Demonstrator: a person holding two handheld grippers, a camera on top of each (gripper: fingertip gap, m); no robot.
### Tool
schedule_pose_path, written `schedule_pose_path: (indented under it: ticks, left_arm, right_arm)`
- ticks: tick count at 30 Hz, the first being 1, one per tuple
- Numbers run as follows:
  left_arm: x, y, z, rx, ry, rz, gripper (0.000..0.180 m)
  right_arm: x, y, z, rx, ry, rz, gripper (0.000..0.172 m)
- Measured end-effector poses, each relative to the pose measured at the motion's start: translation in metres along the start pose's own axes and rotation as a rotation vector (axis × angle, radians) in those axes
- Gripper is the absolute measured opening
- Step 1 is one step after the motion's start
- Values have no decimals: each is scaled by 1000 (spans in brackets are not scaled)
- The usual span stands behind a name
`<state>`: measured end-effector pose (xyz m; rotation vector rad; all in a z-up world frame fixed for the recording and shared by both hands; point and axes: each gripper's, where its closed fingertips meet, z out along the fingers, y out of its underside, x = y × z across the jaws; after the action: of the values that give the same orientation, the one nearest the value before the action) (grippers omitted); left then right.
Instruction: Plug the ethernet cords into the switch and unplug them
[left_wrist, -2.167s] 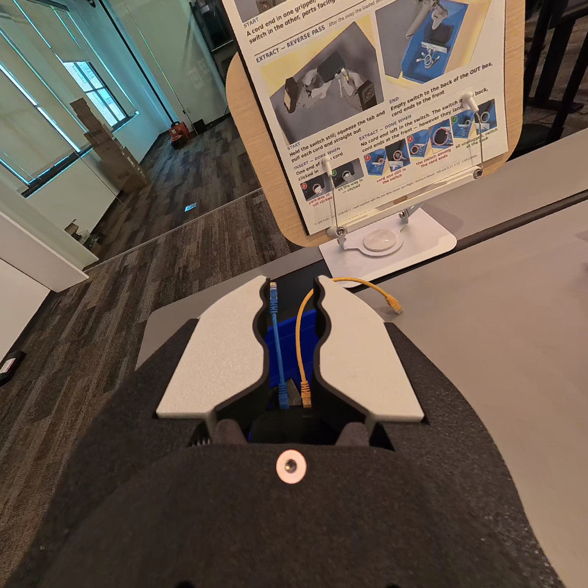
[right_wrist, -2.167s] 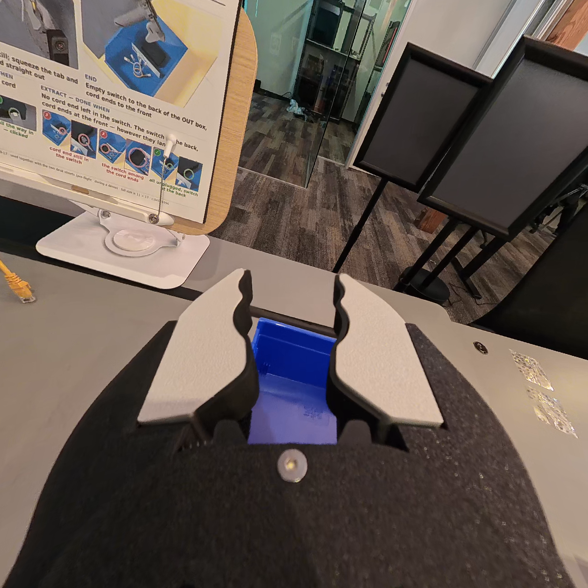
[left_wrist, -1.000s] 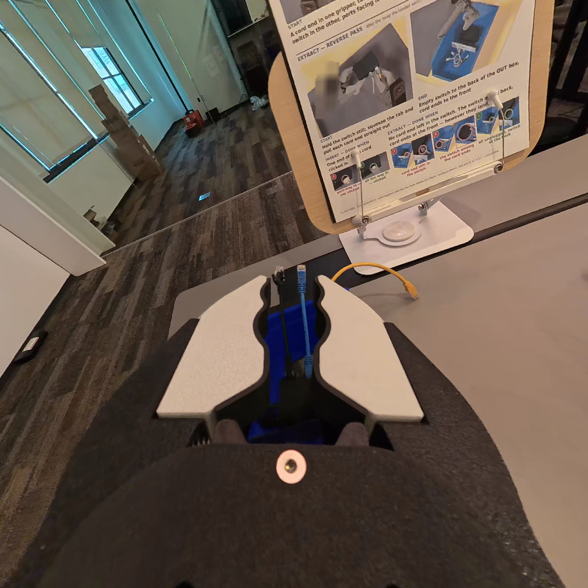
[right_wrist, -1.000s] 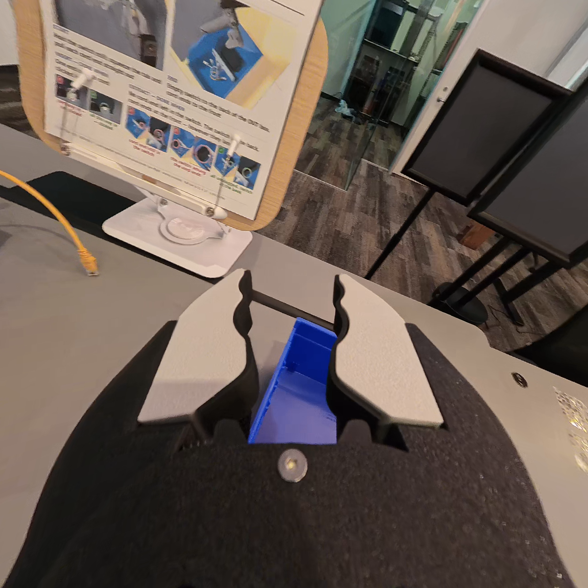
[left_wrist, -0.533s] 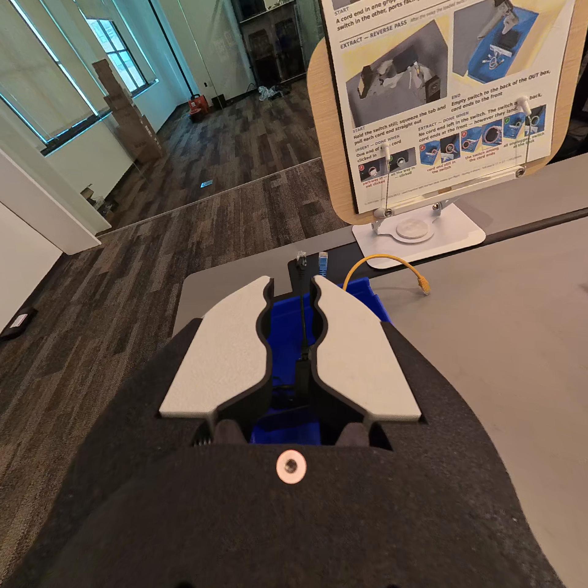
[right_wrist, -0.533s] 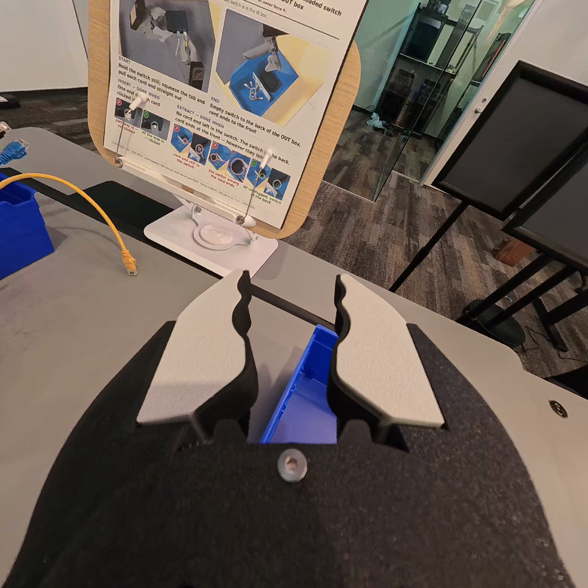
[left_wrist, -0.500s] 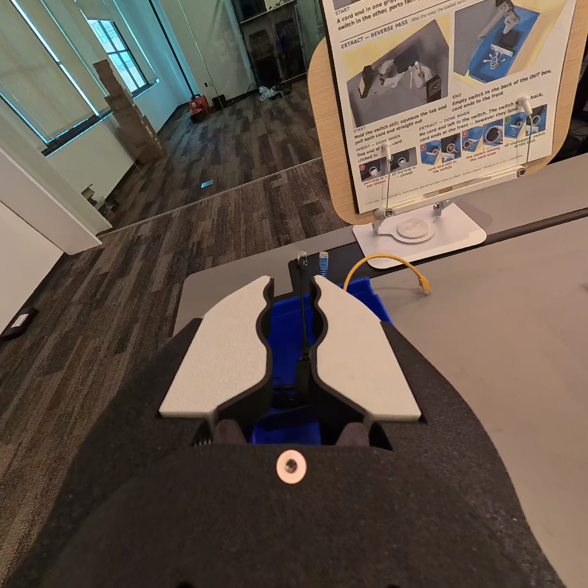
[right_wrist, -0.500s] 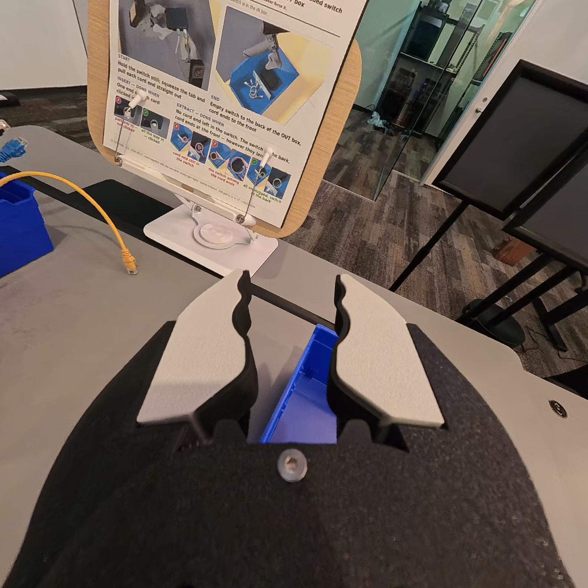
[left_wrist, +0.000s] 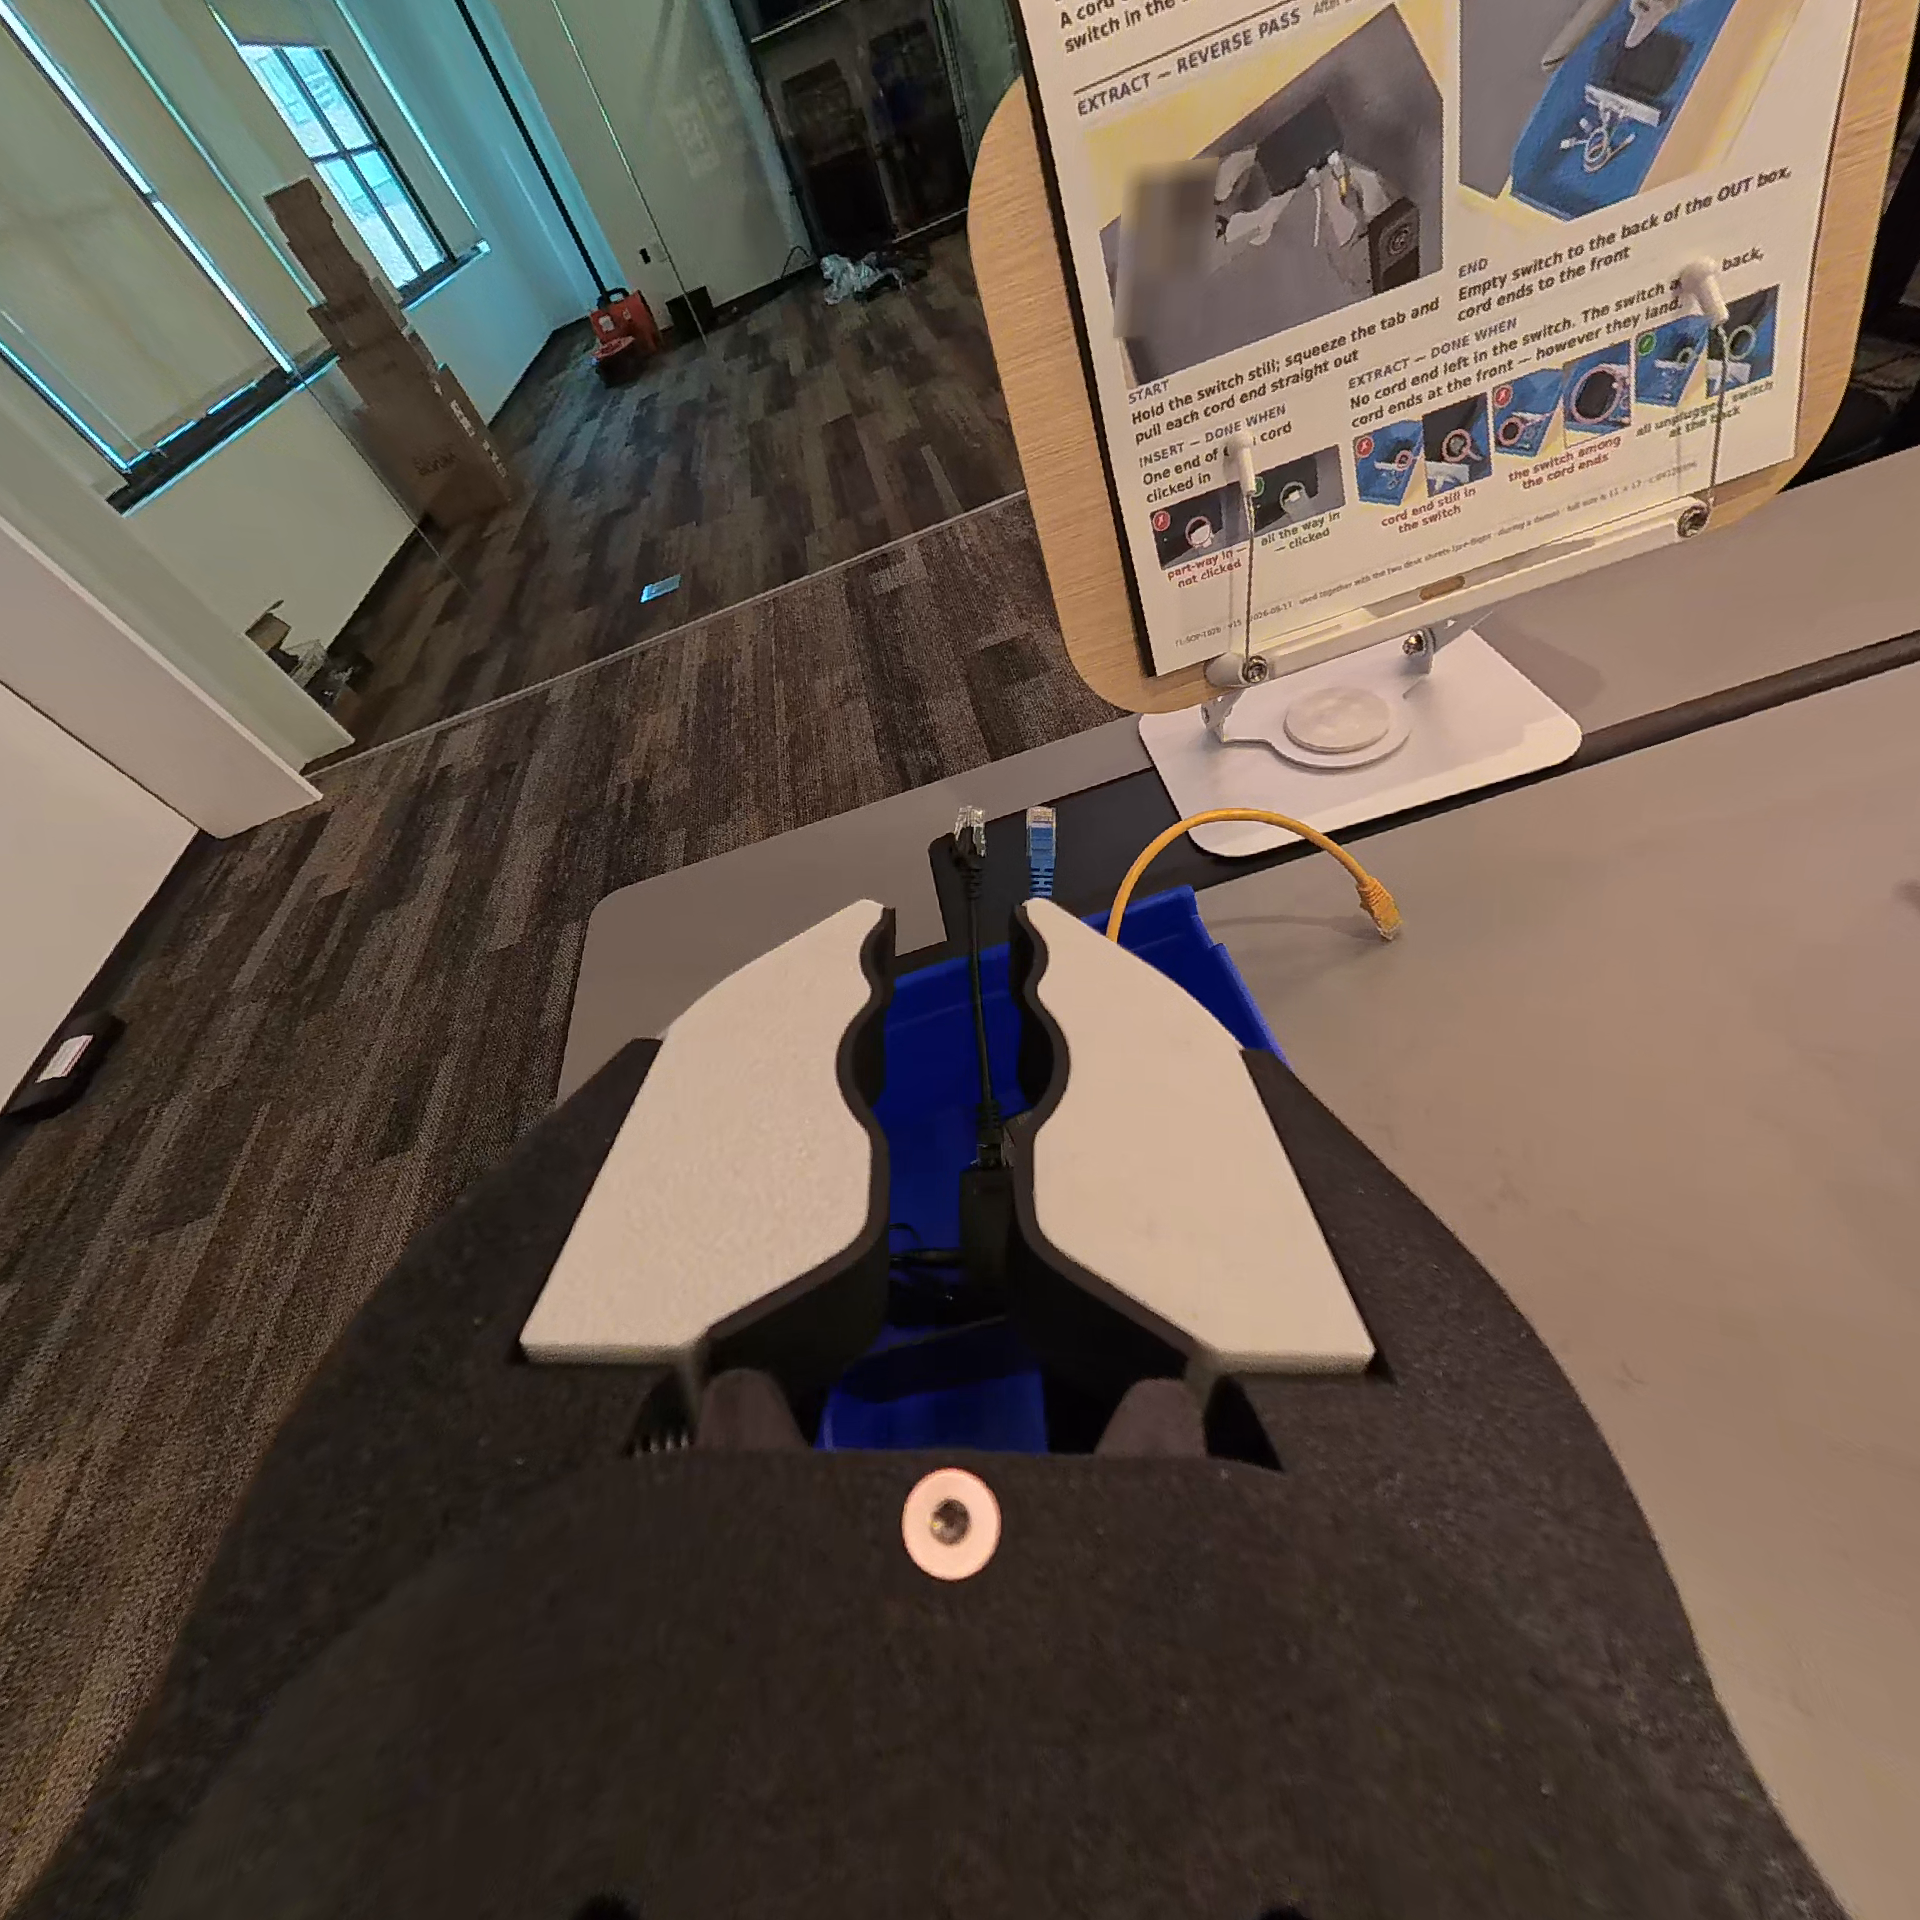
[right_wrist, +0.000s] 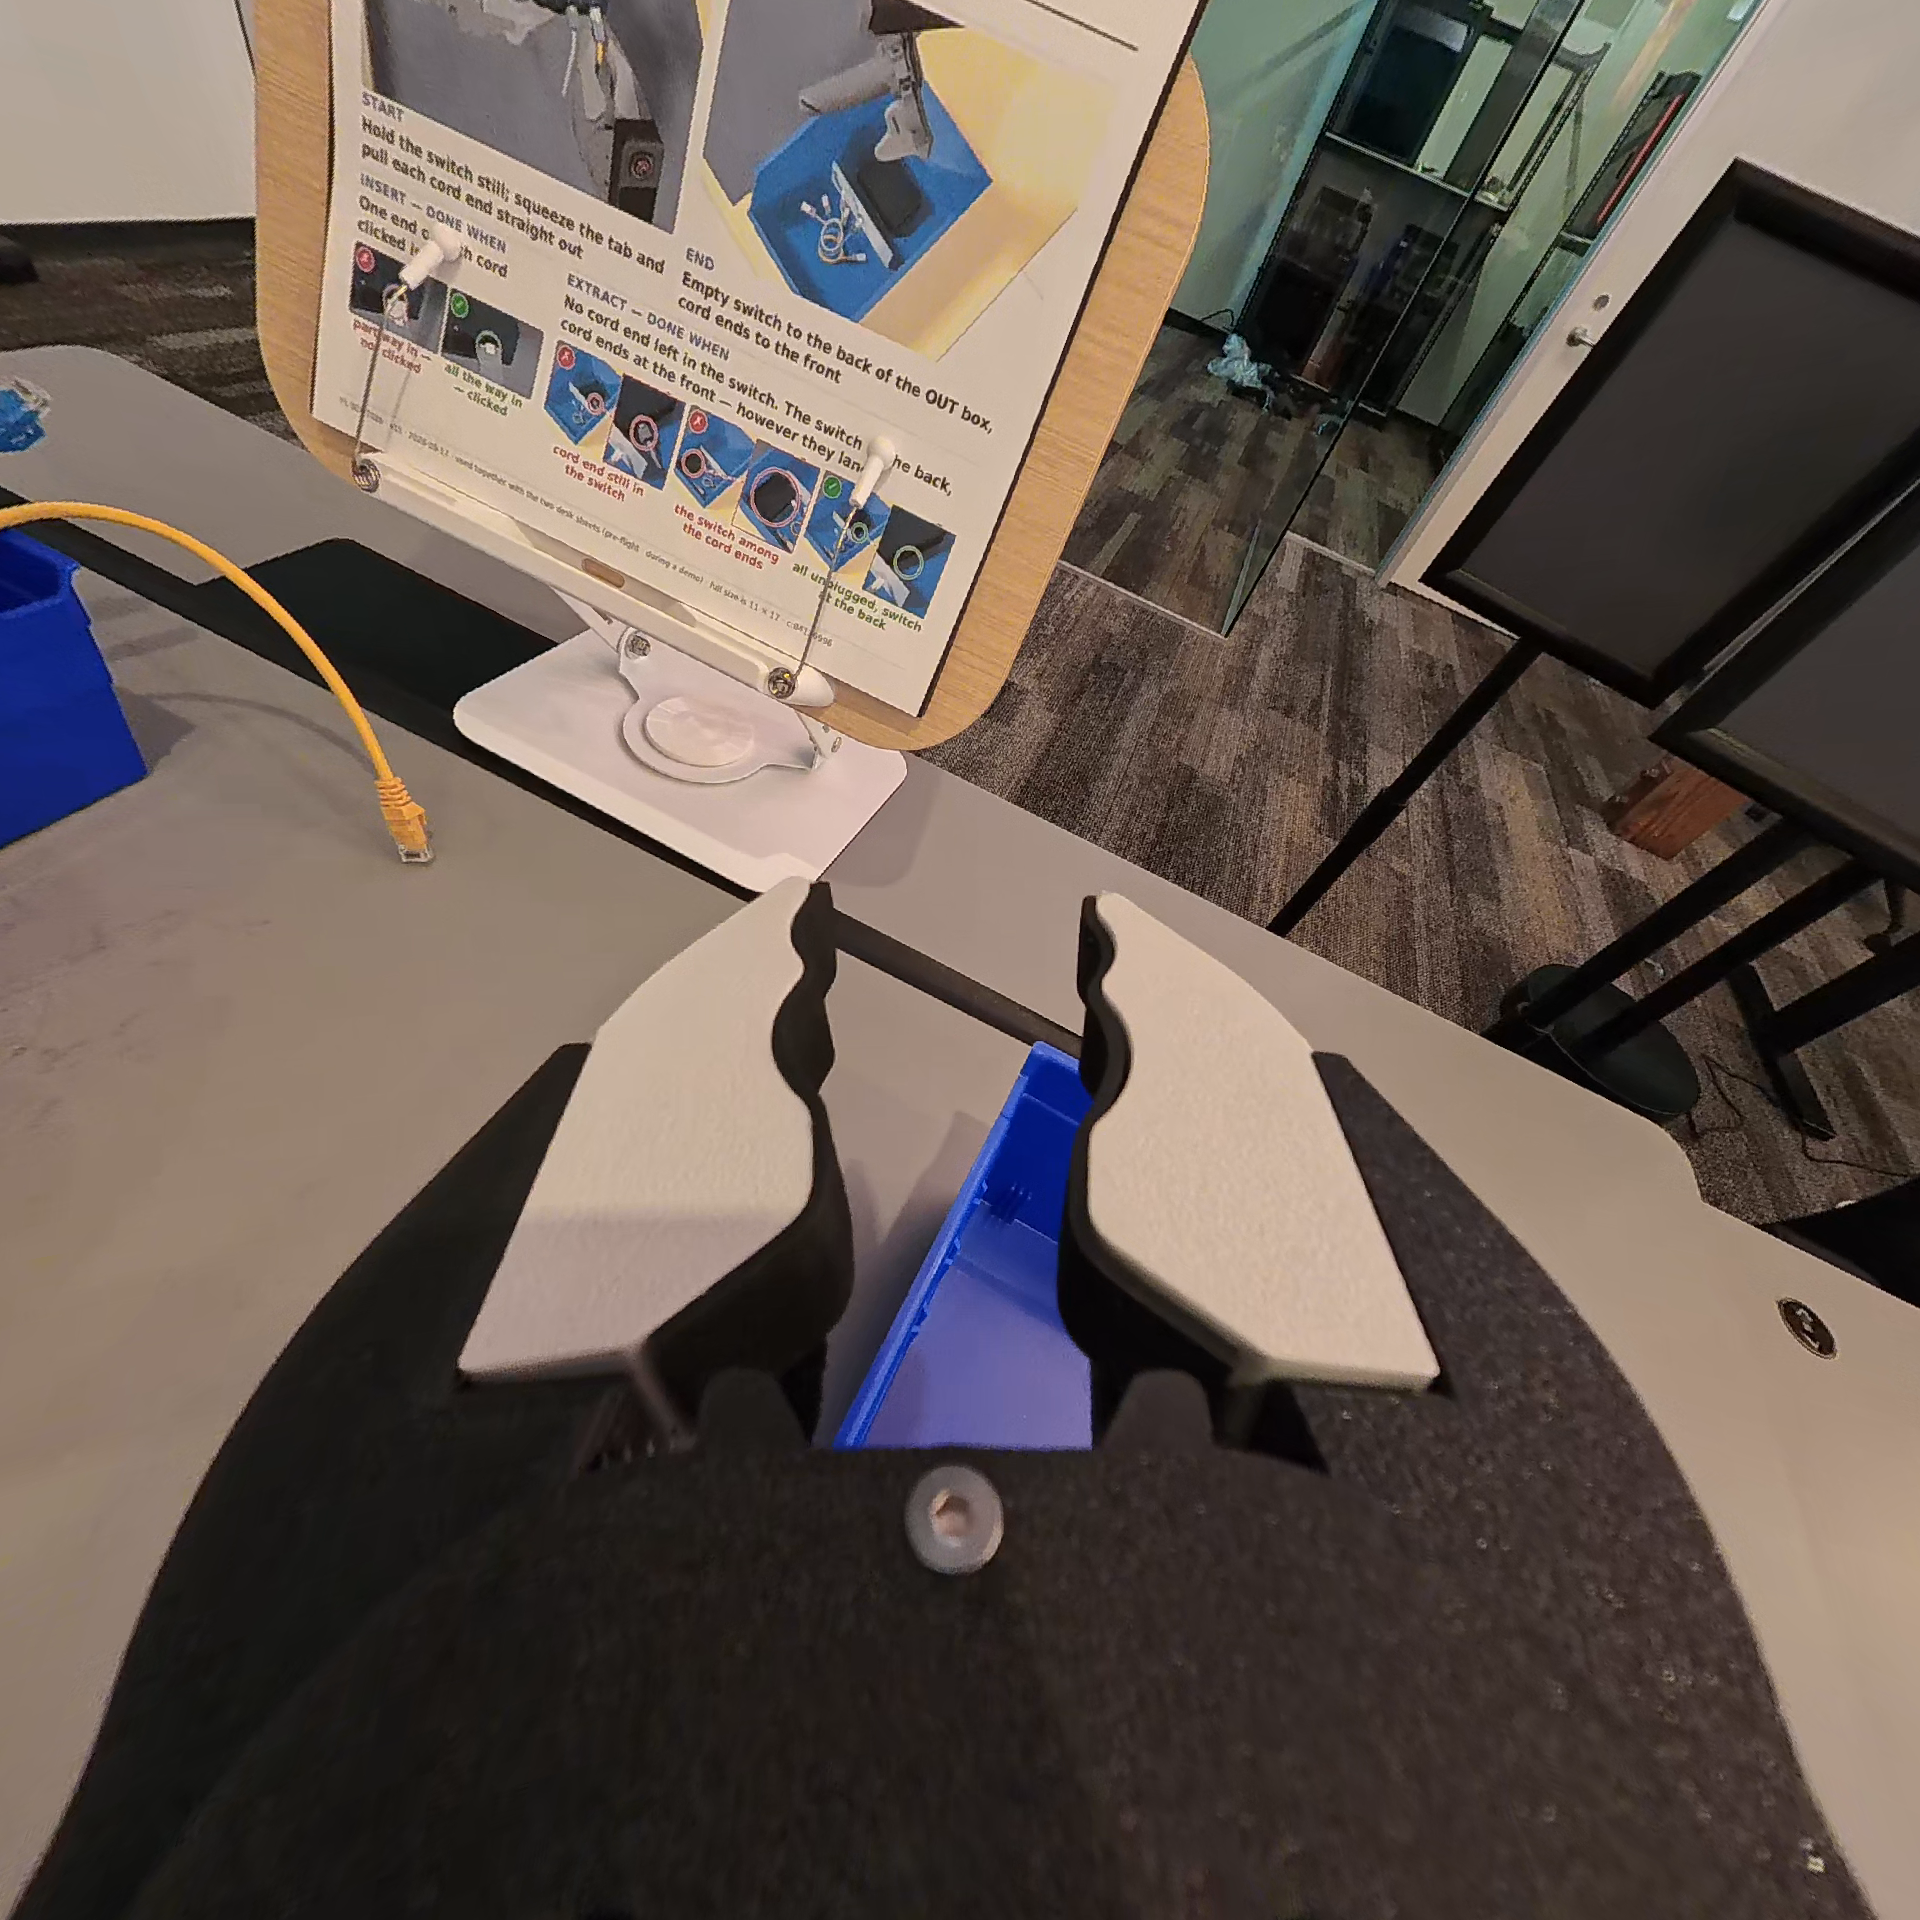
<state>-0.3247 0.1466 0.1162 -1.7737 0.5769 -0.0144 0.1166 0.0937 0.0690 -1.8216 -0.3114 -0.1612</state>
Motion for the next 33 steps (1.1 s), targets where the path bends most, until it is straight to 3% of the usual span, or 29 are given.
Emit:
schedule_pose_path:
  ticks: [33]
  left_arm:
    - [2, 5, 0, -25, 19, 6, 18]
  right_arm:
    - [-4, 3, 2, -17, -18, -21, 41]
